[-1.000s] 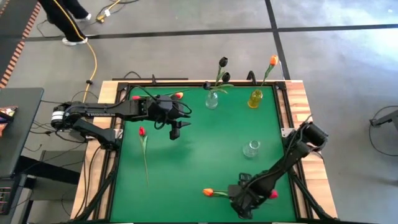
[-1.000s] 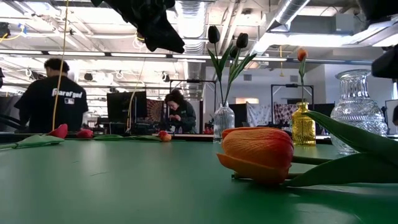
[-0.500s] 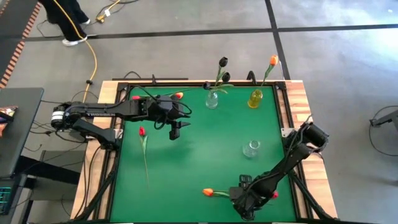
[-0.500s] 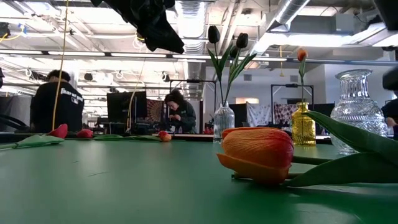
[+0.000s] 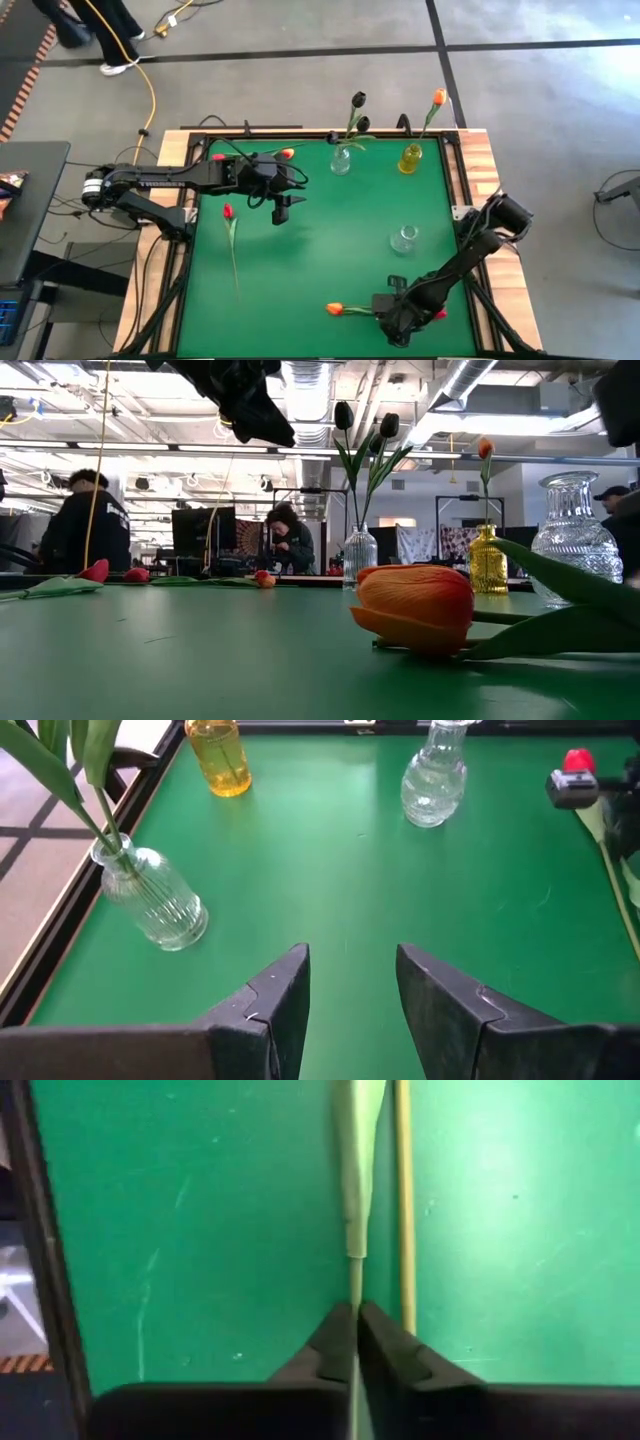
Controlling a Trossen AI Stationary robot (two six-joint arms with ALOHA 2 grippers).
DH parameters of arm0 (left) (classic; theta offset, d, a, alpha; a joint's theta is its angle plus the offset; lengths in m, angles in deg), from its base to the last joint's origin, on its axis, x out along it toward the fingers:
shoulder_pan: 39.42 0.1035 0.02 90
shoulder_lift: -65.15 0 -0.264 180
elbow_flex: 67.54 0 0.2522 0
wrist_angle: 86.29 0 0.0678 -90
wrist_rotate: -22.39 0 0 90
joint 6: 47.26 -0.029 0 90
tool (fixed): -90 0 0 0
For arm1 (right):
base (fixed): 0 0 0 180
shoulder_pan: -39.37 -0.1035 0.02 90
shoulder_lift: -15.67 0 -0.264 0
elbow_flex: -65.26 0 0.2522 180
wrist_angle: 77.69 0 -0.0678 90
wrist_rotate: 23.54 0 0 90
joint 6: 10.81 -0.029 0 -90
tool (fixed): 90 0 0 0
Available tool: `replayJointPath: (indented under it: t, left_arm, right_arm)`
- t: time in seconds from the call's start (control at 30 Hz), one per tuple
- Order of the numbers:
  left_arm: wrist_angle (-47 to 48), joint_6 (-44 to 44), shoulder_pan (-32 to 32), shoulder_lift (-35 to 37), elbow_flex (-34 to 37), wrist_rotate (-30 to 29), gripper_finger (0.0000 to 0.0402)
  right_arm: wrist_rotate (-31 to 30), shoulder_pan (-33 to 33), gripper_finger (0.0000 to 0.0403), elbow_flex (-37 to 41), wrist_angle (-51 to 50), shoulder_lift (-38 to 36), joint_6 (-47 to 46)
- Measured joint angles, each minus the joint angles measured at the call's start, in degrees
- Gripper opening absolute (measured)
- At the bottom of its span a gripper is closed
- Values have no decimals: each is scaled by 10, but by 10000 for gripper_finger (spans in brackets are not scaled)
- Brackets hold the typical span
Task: Sort flowers into vase by color
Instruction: Put the bottom orange flower into the yellow vase
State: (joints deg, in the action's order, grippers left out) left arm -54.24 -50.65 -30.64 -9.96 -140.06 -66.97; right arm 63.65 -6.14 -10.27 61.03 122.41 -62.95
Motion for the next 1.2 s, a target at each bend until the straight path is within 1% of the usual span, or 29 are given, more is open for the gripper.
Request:
replayJointPath:
  t: [0.07, 0.17, 0.33, 0.53, 0.63, 0.7, 0.77, 0.9, 1.0, 1.07, 1.2]
  left_arm:
    - [9, 0, 0, 0, 0, 0, 139]
    - [24, 0, 0, 0, 0, -1, 139]
    - [32, 0, 0, 0, 0, -7, 139]
    - [32, -5, 0, 0, 0, -14, 139]
    - [24, -5, 0, 0, 0, -14, 139]
    - [17, -5, 0, 0, 0, -14, 139]
    - [7, -5, 0, 0, 0, -14, 139]
    - [1, -3, 0, 0, 0, -13, 139]
    - [2, 8, 0, 0, 0, -13, 139]
    - [2, 11, 0, 0, 0, -13, 139]
    - [2, 18, 0, 0, 0, -12, 139]
  right_arm:
    - [-8, -13, 16, 7, 15, 0, -12]
    - [-19, -23, 19, 9, 18, 0, -33]
    - [-15, -17, 18, 7, 19, -23, -25]
    - [-3, 6, 17, 6, 31, -104, -15]
    - [-28, 21, 17, 7, 25, -150, -13]
    - [-70, 29, 17, 7, 29, -188, -3]
    - [-136, 37, 17, 6, 33, -223, 21]
    - [-308, 50, 19, 14, 51, -292, 89]
    - [-423, 52, 21, 26, 70, -346, 153]
    - [-488, 51, 20, 51, 103, -386, 200]
    - [-579, 55, 19, 134, 195, -479, 276]
